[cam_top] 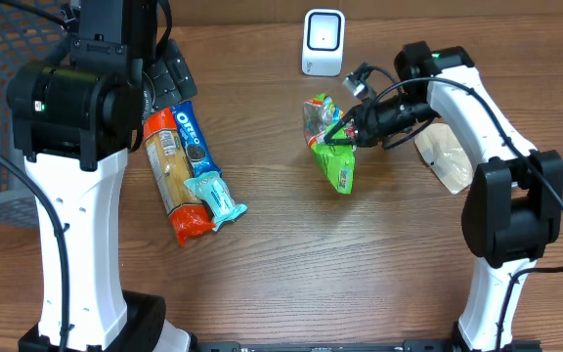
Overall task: Scan the item barcode
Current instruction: 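Lift the Haribo bag up toward the white scanner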
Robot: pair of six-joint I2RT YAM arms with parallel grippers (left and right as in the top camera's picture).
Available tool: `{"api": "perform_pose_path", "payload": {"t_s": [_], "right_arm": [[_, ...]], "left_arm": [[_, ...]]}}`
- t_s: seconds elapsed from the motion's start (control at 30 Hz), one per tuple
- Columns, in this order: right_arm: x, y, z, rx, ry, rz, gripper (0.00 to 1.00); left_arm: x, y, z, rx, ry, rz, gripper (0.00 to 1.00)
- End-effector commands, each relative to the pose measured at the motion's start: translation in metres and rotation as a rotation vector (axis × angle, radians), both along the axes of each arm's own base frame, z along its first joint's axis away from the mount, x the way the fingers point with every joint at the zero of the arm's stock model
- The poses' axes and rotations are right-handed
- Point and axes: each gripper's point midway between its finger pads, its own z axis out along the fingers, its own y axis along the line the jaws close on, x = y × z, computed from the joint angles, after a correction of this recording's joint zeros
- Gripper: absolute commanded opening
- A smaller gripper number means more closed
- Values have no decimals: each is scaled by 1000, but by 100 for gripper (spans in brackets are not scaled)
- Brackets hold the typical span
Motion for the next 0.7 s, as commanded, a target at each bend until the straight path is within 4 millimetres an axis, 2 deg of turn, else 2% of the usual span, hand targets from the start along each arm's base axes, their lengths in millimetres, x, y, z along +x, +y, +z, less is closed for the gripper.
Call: {"api": "perform_pose_path", "payload": {"t_s": [0.0,0.1,0.2,0.47,0.57,0.67], "right_arm": [[5,0,56,202,-109,-19,4],[3,0,52,193,-176,2,4],[0,0,39,137,-270,53,4],[1,4,20,24,-355,108,4],[4,3,15,-39,-401,119,4],[14,0,7,-179,-435,96,4]], "left_arm": [[2,2,-2,2,-1,25,100],[2,2,-2,2,-1,25,100],[2,2,-2,2,-1,25,99],[2,2,-2,2,-1,25,100],[2,2,-2,2,0,25,100],[2,2,-2,2,-1,25,100]]}}
